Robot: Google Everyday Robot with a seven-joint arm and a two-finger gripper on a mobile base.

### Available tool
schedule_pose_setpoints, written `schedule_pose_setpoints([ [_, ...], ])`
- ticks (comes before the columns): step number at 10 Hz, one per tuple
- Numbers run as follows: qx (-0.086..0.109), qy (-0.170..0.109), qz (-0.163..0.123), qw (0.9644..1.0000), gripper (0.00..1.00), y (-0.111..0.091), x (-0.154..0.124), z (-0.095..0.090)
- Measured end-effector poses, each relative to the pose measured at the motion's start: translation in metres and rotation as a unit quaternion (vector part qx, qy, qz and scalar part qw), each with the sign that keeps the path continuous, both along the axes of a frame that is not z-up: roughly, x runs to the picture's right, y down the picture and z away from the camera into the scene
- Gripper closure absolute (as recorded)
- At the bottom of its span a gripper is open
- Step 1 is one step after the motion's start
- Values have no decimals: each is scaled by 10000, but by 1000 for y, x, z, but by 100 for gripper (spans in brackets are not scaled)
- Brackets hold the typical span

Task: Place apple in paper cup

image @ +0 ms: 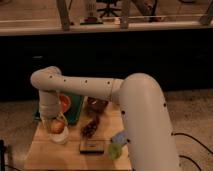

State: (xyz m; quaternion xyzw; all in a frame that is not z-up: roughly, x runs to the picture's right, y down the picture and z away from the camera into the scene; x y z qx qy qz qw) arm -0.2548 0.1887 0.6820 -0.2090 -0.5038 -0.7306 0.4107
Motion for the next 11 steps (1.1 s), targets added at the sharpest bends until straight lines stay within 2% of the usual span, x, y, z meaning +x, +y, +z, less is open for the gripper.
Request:
schedule_pose_setpoints([
  [2, -12, -19, -5, 10000, 83, -1, 0, 0],
  [7, -88, -15, -7, 10000, 29, -2, 4, 2],
  [8, -102, -23, -2, 9999, 23, -3, 4, 2],
  [9, -115, -25, 4, 9999, 20, -3, 4, 3],
  [11, -145, -45, 1, 9999, 20, -3, 4, 4],
])
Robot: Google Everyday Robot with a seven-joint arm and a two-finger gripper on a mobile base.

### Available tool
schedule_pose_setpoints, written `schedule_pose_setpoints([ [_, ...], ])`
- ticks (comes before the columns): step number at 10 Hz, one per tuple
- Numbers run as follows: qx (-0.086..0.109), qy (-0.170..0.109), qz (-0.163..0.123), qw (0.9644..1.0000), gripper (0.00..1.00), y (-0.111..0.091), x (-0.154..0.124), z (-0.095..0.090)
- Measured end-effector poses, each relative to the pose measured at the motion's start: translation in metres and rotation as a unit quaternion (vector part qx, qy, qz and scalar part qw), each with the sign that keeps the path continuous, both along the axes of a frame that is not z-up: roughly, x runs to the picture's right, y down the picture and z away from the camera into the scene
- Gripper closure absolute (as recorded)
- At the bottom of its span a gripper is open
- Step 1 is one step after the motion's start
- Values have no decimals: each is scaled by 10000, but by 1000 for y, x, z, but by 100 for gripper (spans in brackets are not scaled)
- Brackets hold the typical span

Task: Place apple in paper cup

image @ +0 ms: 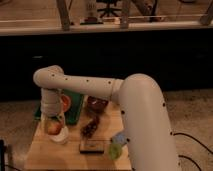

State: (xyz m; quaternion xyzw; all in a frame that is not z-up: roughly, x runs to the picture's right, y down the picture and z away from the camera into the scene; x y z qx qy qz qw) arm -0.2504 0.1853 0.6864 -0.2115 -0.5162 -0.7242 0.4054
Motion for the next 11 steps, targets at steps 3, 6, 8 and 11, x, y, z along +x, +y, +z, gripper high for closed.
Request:
schedule_pose_setpoints([
  [3, -36, -35, -13, 10000, 20, 0, 0, 2],
  [6, -68, -85, -66, 9999, 20, 1, -3, 2],
  [8, -78, -102, -93, 9999, 20, 2, -4, 2],
  [11, -77, -104, -131, 9998, 20, 2, -5, 2],
])
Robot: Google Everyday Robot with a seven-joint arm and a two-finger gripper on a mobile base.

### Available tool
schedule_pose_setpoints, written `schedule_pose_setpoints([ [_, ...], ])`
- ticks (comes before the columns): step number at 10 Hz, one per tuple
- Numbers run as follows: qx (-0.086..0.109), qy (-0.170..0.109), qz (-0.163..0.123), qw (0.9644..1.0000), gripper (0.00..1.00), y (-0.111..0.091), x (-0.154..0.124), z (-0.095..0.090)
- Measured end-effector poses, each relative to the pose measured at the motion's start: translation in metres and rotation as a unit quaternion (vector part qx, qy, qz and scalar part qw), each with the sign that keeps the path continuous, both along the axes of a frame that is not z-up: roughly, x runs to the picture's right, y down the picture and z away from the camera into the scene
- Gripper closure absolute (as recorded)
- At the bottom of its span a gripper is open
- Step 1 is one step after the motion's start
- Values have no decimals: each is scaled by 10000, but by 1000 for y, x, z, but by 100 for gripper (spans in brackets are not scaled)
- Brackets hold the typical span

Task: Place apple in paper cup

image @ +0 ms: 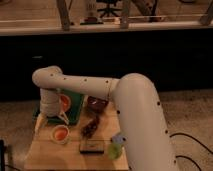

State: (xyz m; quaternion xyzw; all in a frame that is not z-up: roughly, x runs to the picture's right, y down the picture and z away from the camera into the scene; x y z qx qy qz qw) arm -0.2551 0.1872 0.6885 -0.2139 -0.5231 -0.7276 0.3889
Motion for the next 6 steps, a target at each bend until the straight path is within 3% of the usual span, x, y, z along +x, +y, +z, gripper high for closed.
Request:
schedule_pose_setpoints([
  [3, 57, 20, -54, 10000, 20, -1, 0, -1],
  [6, 255, 3, 15, 9997, 20, -3, 2, -2],
])
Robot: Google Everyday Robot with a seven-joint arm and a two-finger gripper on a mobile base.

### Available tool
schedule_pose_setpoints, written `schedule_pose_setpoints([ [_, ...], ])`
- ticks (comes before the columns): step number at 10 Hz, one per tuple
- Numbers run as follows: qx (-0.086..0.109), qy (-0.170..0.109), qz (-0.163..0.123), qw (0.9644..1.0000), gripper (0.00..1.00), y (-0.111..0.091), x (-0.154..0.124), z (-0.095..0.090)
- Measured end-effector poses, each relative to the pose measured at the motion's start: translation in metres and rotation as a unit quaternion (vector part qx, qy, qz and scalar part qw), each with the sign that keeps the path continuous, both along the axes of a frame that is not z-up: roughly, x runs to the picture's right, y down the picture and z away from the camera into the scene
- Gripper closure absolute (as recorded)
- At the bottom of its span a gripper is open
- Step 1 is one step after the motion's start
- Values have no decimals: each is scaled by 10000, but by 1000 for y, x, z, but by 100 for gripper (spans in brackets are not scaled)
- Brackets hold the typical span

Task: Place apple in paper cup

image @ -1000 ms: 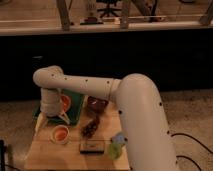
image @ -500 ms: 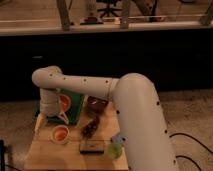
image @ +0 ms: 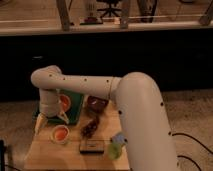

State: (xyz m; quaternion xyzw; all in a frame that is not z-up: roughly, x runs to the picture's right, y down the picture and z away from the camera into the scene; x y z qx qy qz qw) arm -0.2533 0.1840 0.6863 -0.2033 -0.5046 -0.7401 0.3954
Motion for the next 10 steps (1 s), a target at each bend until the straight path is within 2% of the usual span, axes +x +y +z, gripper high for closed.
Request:
schedule_pose_setpoints([
  [4, 132, -78, -12, 9999, 20, -5, 2, -2],
  [10, 139, -88, 3, 9999, 20, -5, 1, -2],
])
